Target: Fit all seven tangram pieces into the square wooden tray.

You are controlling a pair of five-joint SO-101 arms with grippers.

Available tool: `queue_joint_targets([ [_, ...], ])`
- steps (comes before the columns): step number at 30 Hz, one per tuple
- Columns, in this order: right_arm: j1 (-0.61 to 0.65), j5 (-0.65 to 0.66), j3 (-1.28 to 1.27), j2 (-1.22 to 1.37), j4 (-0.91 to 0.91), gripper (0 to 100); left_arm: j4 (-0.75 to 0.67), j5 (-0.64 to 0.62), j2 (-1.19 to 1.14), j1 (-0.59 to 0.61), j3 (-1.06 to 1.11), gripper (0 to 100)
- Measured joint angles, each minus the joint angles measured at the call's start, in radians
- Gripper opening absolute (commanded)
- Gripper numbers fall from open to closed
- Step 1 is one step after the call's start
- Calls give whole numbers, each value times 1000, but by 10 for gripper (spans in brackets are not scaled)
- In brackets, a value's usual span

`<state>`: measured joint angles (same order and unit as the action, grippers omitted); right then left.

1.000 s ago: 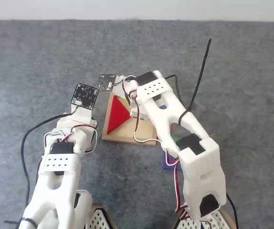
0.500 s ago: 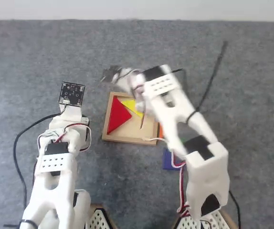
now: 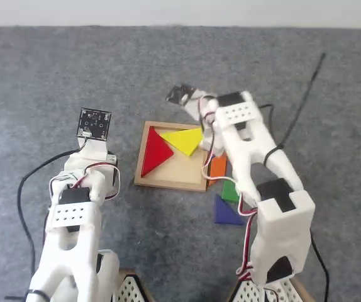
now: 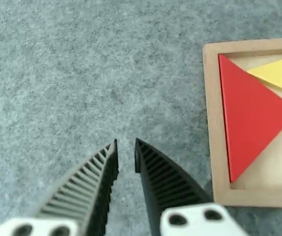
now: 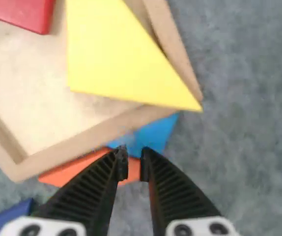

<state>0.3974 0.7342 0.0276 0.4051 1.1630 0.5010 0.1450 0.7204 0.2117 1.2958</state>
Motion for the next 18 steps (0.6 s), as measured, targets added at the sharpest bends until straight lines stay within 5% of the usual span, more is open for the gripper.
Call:
queue_joint_targets([
  [18, 137, -135, -14, 29, -226, 37, 0, 0, 0, 0, 0, 55],
])
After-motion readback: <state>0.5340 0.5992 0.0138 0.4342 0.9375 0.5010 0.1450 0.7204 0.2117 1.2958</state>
